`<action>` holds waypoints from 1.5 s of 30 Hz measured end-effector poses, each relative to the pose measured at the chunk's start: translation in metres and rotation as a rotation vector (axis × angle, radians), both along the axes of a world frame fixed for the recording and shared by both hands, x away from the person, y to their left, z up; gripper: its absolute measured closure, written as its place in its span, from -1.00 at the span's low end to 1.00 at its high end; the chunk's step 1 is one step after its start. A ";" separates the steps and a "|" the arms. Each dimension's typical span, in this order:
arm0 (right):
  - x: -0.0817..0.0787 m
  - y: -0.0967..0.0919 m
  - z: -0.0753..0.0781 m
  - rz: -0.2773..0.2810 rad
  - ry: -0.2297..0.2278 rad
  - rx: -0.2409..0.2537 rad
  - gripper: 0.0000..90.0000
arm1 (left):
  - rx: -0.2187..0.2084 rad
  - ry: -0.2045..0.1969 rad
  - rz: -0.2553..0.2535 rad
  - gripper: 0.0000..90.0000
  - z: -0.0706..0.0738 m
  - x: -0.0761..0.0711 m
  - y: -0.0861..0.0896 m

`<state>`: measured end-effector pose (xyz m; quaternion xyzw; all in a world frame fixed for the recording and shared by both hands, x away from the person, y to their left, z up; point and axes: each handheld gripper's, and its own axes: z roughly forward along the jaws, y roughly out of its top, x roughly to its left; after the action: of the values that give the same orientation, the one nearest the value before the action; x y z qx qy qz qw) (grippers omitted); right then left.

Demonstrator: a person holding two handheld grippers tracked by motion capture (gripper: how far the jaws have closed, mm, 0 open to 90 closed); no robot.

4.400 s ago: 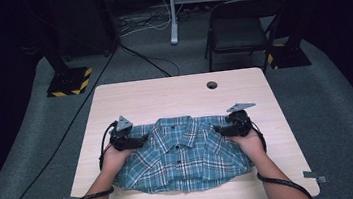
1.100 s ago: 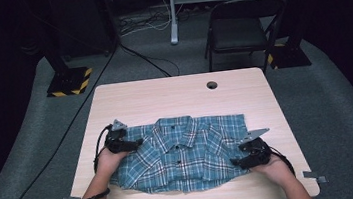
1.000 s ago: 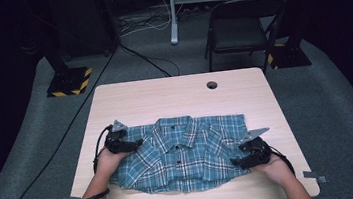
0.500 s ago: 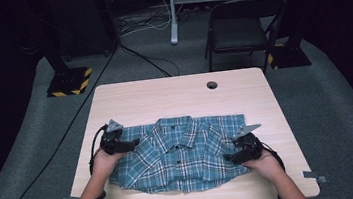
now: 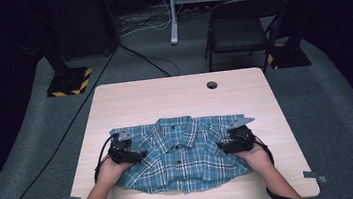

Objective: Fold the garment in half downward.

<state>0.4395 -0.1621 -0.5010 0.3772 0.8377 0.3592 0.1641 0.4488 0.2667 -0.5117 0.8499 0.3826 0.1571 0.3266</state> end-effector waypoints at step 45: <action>0.058 0.026 0.009 -0.218 0.042 -0.011 -0.34 | -0.082 -0.042 -0.004 -0.70 -0.014 -0.005 0.008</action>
<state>0.4976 -0.1356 -0.4917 0.4729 0.7968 0.3266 0.1865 0.4436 0.2750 -0.5258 0.8331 0.3800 0.1584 0.3695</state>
